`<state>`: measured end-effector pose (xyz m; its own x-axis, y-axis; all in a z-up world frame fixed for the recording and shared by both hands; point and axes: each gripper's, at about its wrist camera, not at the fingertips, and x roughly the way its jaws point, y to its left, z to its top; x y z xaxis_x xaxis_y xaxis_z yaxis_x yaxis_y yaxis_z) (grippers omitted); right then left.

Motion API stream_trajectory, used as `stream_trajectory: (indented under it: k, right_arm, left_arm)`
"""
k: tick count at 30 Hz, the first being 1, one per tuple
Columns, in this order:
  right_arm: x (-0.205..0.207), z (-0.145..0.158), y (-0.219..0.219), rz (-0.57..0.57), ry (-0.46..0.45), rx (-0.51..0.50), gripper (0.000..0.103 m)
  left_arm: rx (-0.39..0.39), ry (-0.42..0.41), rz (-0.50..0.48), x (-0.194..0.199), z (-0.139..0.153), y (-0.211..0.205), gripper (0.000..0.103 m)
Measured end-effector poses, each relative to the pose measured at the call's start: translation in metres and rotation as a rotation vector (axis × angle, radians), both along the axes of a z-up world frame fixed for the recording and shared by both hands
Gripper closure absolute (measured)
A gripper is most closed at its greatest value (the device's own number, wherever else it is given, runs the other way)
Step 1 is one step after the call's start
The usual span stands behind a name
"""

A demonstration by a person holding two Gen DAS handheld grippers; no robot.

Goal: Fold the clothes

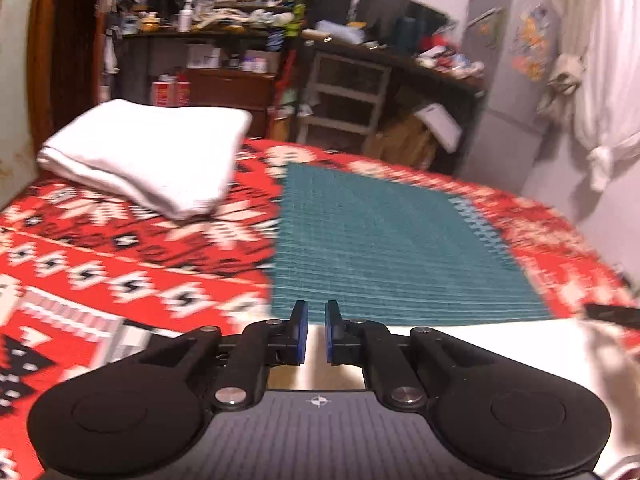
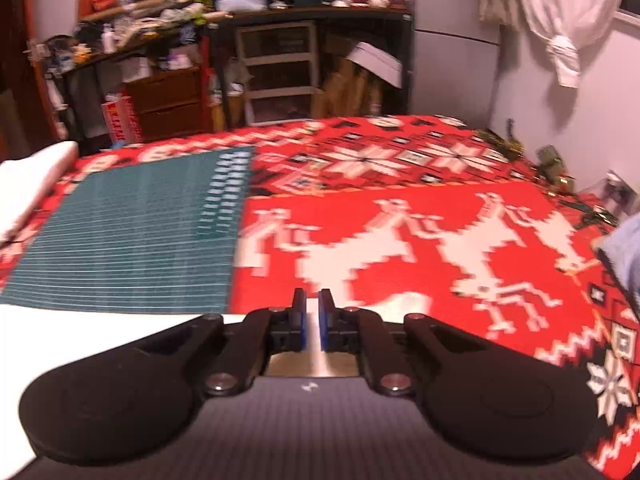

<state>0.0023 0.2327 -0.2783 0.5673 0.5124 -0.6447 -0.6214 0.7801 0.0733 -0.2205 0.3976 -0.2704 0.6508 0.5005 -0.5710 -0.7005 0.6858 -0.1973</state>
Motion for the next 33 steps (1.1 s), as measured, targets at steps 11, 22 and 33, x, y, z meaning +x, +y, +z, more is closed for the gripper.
stream_trajectory:
  k: [11,22,33]
  right_arm:
    - [-0.039,-0.005,0.042,0.156,0.041,0.001,0.096]
    - [0.029,0.003,-0.059,-0.070,0.010,0.040,0.090]
    - [0.067,-0.008,-0.081,-0.051,0.169,0.126,0.057]
  left_arm:
    - [0.000,0.044,0.035,-0.008,-0.008,0.016,0.100]
    - [-0.137,-0.080,0.154,-0.062,0.005,0.051,0.062]
    - [-0.253,-0.095,0.108,-0.039,-0.009,0.057,0.066]
